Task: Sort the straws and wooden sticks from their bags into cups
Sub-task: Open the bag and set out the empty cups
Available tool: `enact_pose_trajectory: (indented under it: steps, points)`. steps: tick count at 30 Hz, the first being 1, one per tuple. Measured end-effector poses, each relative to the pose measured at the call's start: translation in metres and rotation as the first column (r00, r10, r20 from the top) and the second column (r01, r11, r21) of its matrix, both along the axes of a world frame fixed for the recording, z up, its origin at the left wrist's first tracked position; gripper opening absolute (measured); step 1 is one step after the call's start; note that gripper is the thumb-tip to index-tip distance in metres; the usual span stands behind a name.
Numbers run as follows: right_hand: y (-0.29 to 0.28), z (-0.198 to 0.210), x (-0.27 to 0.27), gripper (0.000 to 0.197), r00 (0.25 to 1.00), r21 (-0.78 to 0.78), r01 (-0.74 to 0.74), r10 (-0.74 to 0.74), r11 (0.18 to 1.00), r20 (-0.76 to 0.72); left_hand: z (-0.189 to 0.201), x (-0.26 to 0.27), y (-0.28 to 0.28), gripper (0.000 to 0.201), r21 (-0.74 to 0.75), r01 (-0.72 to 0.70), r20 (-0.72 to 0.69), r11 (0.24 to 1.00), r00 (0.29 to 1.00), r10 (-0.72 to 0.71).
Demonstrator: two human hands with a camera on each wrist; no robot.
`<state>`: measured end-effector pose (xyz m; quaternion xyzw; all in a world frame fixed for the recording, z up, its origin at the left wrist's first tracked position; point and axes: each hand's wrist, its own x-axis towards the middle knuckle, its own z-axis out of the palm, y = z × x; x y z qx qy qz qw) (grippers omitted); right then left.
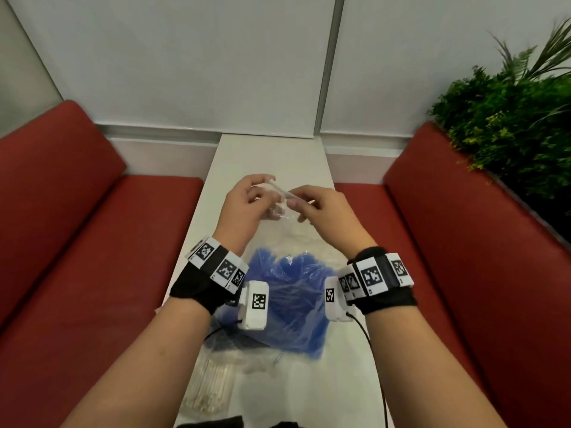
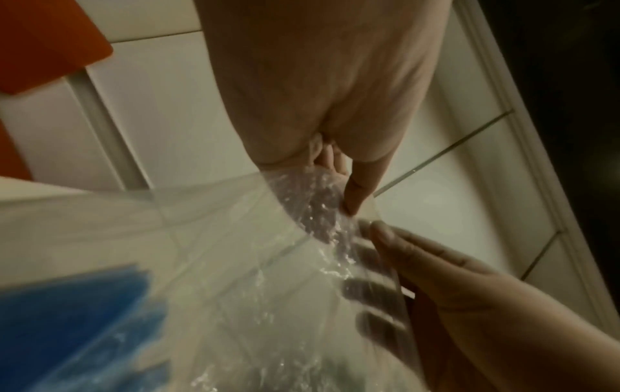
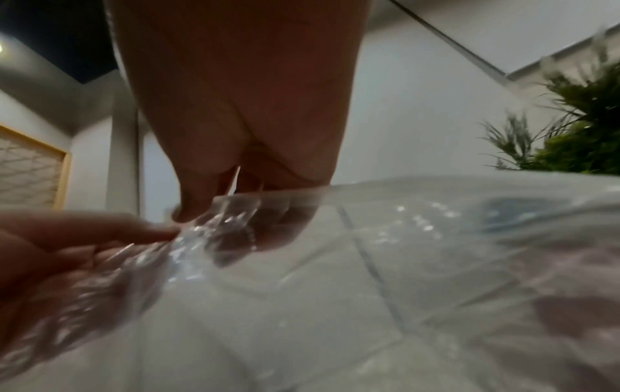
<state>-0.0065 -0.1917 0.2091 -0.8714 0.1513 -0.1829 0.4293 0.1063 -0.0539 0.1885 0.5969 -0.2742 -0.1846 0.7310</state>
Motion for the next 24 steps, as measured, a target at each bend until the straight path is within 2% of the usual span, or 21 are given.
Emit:
enact_pose_trajectory:
  steps: [3, 8, 10, 16, 22, 24]
  points:
    - [0.012, 0.003, 0.004, 0.015, 0.991, 0.009, 0.043, -0.044, 0.999, 0.130, 0.007, -0.006, 0.004, 0.018, 0.011, 0.013, 0.088, 1.000, 0.996, -0.014]
    - [0.023, 0.007, 0.004, 0.020, 0.970, -0.064, 0.111, -0.094, 0.992, 0.223, 0.021, -0.014, 0.012, 0.021, 0.034, -0.054, 0.240, 0.998, 0.970, 0.045]
    - [0.028, 0.012, 0.005, 0.023, 0.966, -0.111, 0.113, -0.083, 0.987, 0.245, 0.024, -0.014, 0.013, 0.017, 0.040, -0.097, 0.297, 0.994, 0.951, 0.081]
    - [0.036, 0.020, 0.007, 0.011, 0.962, -0.156, 0.179, -0.140, 0.971, 0.234, 0.020, -0.013, 0.013, 0.011, 0.026, -0.191, 0.353, 0.981, 0.920, 0.170]
    - [0.011, 0.014, -0.019, 0.002, 0.973, -0.100, 0.217, -0.208, 0.971, 0.096, 0.010, 0.003, 0.024, 0.009, -0.066, -0.304, 0.205, 0.950, 0.928, 0.311]
    - [-0.005, 0.009, -0.033, 0.011, 0.962, -0.088, 0.271, -0.267, 0.959, 0.054, 0.009, 0.009, 0.031, 0.009, -0.103, -0.319, 0.158, 0.942, 0.930, 0.332]
